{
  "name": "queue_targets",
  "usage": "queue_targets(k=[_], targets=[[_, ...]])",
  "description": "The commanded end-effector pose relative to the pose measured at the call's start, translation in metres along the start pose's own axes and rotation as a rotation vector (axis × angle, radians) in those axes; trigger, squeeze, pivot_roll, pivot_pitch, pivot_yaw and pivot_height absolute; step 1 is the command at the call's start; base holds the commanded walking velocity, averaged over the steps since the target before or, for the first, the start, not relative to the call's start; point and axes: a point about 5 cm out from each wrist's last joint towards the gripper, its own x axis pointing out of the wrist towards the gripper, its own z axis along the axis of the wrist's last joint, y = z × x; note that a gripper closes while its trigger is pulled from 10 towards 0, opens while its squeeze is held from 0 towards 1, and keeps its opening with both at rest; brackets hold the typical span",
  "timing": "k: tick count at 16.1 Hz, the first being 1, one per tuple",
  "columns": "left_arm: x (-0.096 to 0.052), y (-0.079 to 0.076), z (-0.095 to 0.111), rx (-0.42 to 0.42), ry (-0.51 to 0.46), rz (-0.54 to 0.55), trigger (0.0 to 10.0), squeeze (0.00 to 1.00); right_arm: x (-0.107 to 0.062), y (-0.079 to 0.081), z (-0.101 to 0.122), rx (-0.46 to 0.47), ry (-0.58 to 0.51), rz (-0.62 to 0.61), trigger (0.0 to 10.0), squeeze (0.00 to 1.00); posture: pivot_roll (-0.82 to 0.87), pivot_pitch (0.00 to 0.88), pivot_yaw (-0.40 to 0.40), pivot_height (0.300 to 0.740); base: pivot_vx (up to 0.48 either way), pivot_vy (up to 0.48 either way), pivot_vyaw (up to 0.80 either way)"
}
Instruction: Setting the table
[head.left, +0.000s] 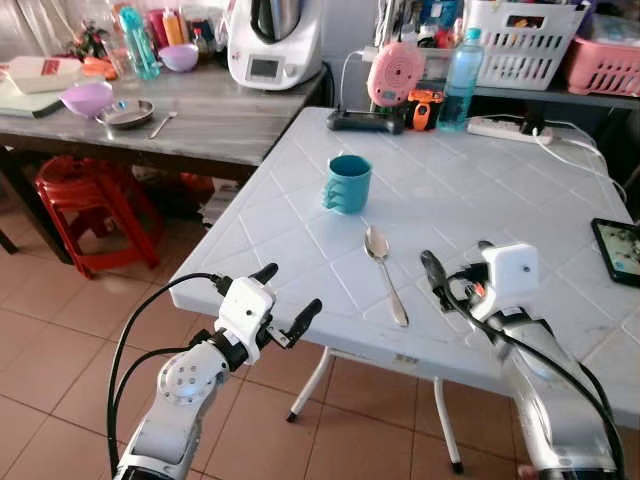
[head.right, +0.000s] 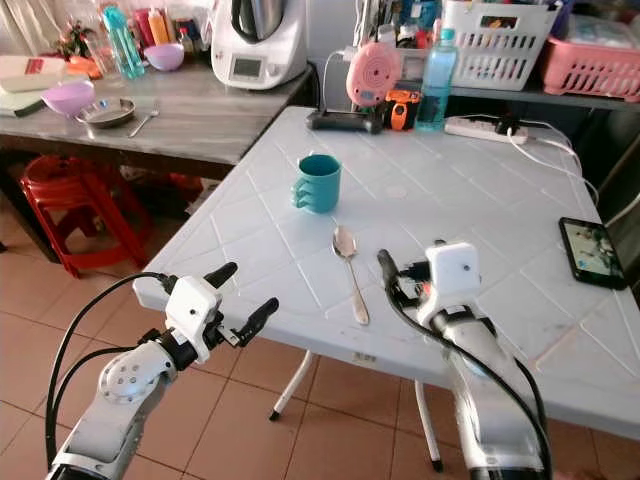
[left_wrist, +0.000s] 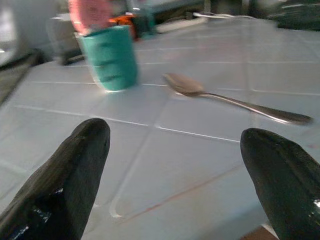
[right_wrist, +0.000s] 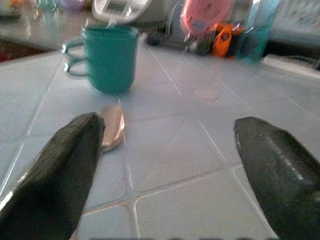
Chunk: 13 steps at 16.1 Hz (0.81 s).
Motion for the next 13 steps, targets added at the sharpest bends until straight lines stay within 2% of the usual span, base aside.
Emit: queue_targets(k=[1, 5, 7, 10, 11, 13], targets=[[0.0, -0.001, 0.003, 0.013, -0.016, -0.024, 10.0, 0.0, 0.008, -0.001, 0.0, -0.017, 0.019, 0.024, 10.0, 0.0, -0.01, 0.031, 0.026, 0.74, 0.0, 0.0, 0.0], [-0.002, -0.003, 0.006, 0.014, -0.028, -0.058, 10.0, 0.0, 0.028, 0.011, 0.003, 0.017, 0.041, 0.114, 10.0, 0.0, 0.0, 0.055, 0.033, 0.74, 0.0, 0.0, 0.0], [-0.003, -0.004, 0.007, 0.012, -0.032, -0.061, 10.0, 0.0, 0.035, 0.019, -0.004, 0.068, 0.088, 0.155, 10.0, 0.0, 0.01, 0.066, 0.036, 0.74, 0.0, 0.0, 0.0], [-0.004, -0.003, 0.008, 0.014, -0.032, -0.069, 10.0, 0.0, 0.04, 0.034, -0.019, 0.069, 0.169, 0.206, 10.0, 0.0, 0.02, 0.071, 0.033, 0.74, 0.0, 0.0, 0.0], [-0.004, -0.004, 0.009, 0.013, -0.034, -0.069, 10.0, 0.0, 0.039, 0.036, -0.027, 0.087, 0.209, 0.22, 10.0, 0.0, 0.02, 0.071, 0.033, 0.74, 0.0, 0.0, 0.0], [-0.004, -0.003, 0.01, 0.013, -0.037, -0.07, 10.0, 0.0, 0.04, 0.036, -0.029, 0.09, 0.211, 0.247, 10.0, 0.0, 0.02, 0.074, 0.035, 0.74, 0.0, 0.0, 0.0]])
